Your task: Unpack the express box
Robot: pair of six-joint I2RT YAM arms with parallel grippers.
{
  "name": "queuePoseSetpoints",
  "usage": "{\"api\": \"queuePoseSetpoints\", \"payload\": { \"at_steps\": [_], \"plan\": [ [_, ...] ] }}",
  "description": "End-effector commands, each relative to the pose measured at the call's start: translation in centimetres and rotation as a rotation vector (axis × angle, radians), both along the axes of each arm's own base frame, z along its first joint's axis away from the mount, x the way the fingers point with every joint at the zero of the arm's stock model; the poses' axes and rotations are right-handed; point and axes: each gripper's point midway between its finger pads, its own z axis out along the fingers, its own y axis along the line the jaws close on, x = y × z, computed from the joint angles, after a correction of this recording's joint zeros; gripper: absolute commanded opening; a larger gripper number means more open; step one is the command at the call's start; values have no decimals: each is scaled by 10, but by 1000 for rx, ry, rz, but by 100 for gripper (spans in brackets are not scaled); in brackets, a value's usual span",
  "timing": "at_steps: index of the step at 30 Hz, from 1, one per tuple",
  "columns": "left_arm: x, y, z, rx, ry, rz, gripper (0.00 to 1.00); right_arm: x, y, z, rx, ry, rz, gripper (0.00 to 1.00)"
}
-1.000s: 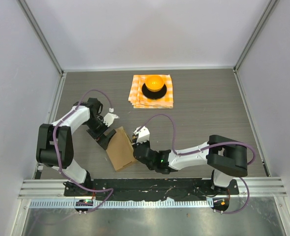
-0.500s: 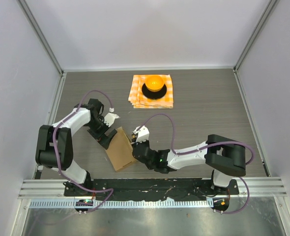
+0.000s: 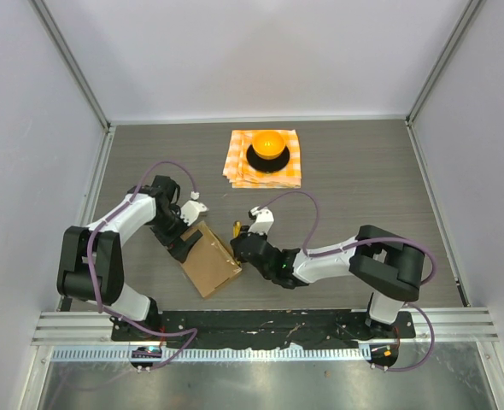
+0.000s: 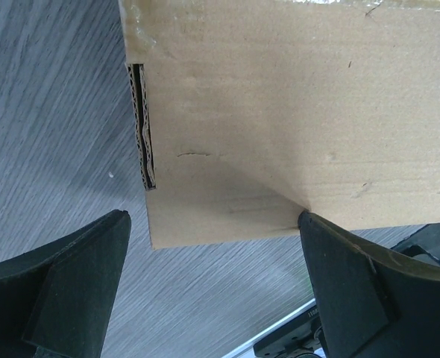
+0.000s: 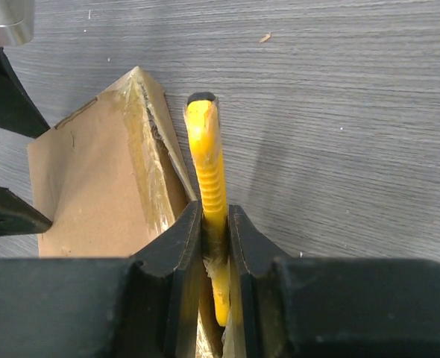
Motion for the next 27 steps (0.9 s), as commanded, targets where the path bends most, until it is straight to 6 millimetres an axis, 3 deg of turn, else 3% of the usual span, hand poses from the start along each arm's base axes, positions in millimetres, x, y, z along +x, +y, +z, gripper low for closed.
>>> {"api": "queuePoseSetpoints", "payload": {
  "at_steps": [1,9,12,24,27],
  "plan": [
    [-3,41,-26,212,2,-88,100,2,-25,-47,-74,112,-78,1],
    [-2,41,-26,214,-10,-96,100,-3,-34,-87,-107,266,-104,1],
    [-4,42,-27,217,-7,-91,100,-4,-36,-91,-94,281,-108,1],
    [3,36,-22,191,-21,-66,100,5,-35,-53,5,157,-94,1],
    [2,37,-22,195,-16,-63,100,4,-38,-57,-5,168,-103,1]
  ]
}}
